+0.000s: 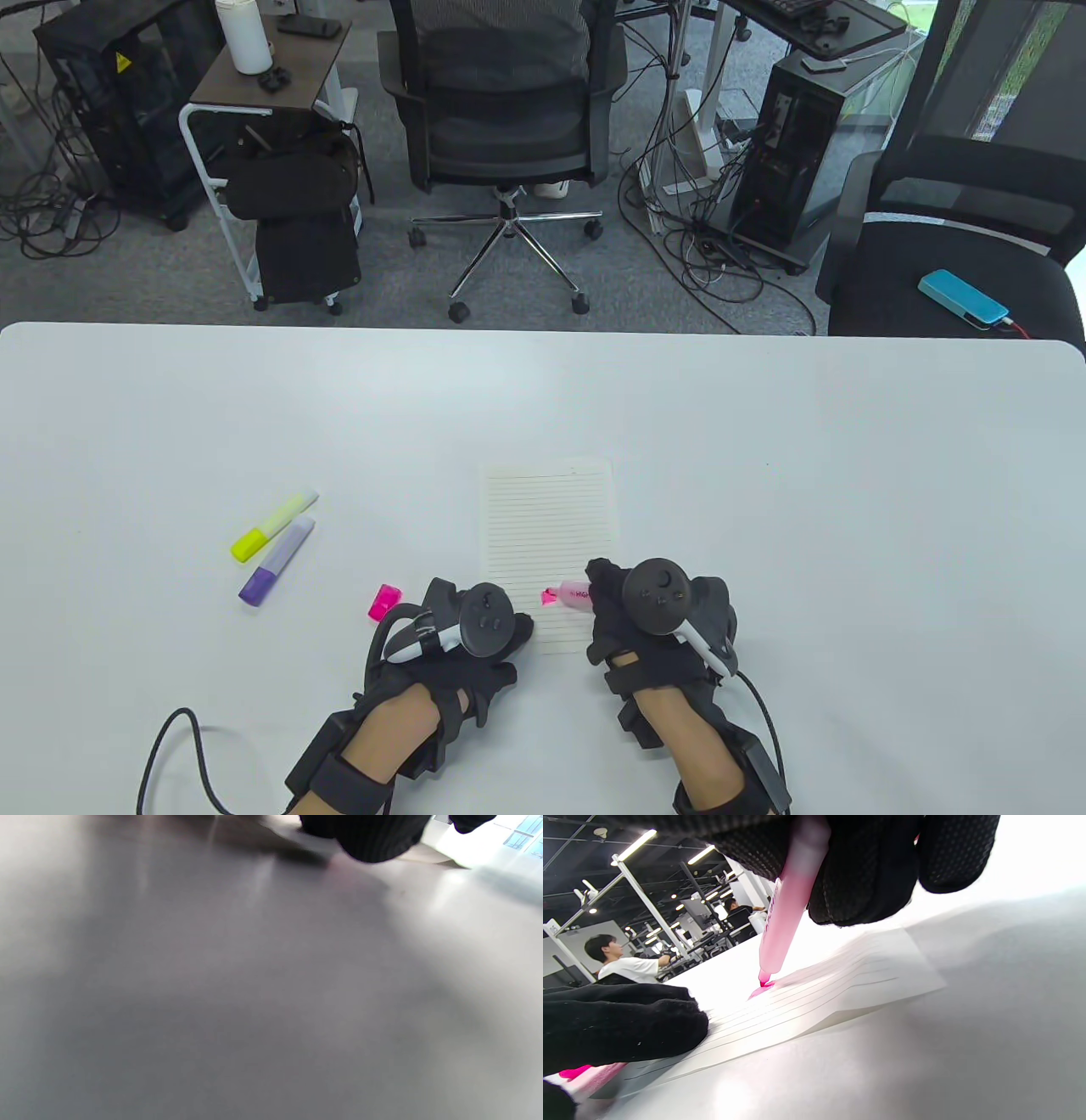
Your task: Apply highlighter ink on paper
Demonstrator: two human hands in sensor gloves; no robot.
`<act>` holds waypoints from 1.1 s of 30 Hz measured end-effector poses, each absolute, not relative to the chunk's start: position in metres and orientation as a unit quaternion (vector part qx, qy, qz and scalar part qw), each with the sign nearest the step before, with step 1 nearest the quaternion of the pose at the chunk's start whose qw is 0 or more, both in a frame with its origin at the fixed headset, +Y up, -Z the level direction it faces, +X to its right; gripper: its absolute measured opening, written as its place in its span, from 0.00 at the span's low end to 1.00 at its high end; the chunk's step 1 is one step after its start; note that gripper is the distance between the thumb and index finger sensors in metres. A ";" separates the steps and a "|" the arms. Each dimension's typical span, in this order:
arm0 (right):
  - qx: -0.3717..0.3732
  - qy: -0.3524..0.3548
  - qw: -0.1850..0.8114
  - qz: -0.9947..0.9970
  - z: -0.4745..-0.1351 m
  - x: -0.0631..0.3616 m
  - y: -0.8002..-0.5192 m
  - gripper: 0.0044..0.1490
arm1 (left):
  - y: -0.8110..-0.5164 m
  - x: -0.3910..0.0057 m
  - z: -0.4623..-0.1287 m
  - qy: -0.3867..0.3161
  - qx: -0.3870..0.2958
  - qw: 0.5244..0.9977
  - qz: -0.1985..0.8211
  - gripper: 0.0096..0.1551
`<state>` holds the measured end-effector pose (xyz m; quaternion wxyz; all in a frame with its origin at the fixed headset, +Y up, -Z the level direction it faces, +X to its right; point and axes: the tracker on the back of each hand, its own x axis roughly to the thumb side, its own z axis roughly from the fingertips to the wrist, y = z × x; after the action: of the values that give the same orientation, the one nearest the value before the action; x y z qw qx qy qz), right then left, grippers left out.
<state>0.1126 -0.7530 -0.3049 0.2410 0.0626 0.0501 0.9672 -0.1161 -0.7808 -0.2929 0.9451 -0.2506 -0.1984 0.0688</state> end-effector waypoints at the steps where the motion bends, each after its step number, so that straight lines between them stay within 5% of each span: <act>1: 0.059 0.050 0.236 0.969 -0.305 0.113 -0.752 0.24 | -0.781 -0.116 -0.293 -0.198 -0.251 0.945 0.069 0.38; 33: 0.052 0.063 0.262 0.961 -0.307 0.124 -0.749 0.23 | -0.781 -0.116 -0.293 -0.199 -0.251 0.945 0.068 0.38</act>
<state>0.1235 -0.7485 -0.3069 0.2625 0.0517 0.0634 0.9615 -0.1159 -0.7813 -0.2930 0.9450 -0.2507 -0.1985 0.0682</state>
